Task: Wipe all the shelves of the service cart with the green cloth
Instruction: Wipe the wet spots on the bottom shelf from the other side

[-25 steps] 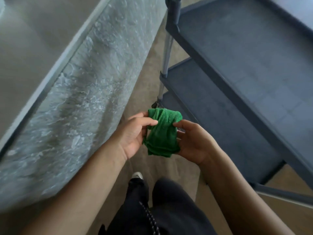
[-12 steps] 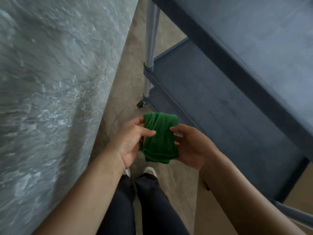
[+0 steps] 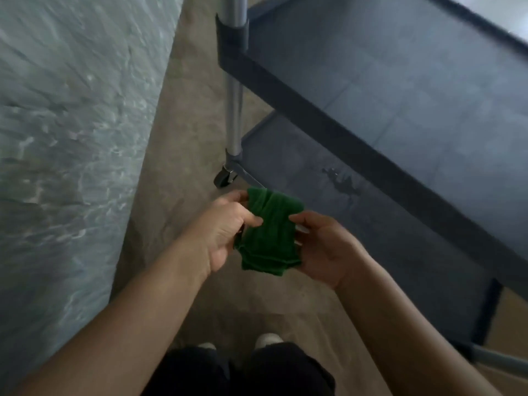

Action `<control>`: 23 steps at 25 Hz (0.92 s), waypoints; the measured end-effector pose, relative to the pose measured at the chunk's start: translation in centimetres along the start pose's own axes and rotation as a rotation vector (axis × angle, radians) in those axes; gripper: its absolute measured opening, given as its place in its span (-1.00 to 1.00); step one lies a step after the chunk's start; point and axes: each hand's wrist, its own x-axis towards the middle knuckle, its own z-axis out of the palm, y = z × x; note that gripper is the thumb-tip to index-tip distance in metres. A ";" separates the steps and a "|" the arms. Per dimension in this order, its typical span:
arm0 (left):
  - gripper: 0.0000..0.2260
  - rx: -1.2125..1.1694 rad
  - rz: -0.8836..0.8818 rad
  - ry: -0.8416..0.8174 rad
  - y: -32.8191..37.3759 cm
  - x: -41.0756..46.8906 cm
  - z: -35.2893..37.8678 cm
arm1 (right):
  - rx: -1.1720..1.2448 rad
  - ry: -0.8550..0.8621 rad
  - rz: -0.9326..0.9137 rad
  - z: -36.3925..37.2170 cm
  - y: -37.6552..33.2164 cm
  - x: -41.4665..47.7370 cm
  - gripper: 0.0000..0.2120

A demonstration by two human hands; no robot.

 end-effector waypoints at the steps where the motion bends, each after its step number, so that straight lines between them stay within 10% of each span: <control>1: -0.63 0.037 0.003 -0.019 -1.0 2.2 -0.4 | 0.024 -0.002 -0.017 -0.8 0.6 2.3 -0.68; 9: -0.57 0.246 0.106 -0.133 -5.1 13.8 0.4 | 0.107 -0.047 -0.179 -6.1 2.1 13.9 -0.84; 23: -0.33 0.485 0.042 -0.530 -8.4 14.6 13.1 | 0.306 0.128 -0.496 -19.0 2.3 8.6 -0.86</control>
